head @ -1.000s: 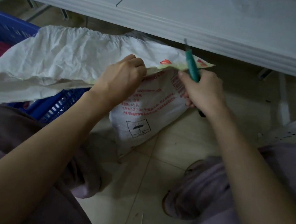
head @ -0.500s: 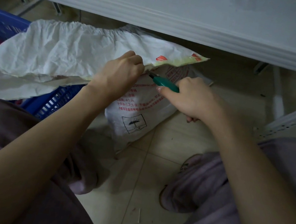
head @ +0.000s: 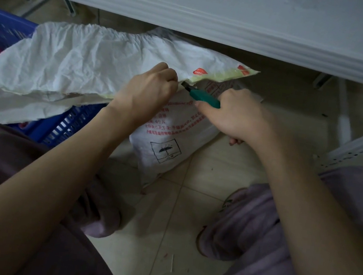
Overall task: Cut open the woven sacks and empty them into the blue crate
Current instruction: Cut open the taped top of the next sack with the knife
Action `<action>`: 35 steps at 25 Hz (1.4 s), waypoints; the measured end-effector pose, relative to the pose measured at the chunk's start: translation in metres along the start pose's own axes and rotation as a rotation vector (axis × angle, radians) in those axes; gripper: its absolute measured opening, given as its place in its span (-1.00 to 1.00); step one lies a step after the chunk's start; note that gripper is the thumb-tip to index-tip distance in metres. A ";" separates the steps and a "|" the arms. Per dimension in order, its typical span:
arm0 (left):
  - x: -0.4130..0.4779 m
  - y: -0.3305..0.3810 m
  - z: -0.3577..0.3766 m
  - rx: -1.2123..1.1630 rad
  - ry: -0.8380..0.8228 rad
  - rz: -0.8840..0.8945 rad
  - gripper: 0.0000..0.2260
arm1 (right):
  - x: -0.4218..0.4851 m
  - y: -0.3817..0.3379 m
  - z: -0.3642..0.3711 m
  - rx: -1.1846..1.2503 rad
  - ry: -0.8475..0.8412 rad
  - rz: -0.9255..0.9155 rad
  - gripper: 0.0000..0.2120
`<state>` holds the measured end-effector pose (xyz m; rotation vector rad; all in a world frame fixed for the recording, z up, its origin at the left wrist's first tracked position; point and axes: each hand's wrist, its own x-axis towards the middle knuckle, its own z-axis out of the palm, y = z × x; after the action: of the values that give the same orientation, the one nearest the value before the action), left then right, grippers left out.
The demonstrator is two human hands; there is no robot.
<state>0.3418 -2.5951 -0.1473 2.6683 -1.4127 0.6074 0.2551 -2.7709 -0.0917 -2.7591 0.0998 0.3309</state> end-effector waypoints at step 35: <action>0.003 0.019 0.014 0.035 0.015 0.062 -0.85 | -0.018 -0.006 0.004 0.207 0.082 0.222 -0.71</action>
<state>0.3327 -2.6117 -0.1608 2.6492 -1.4990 0.6624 0.2376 -2.7629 -0.0890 -2.5594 0.4386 0.2491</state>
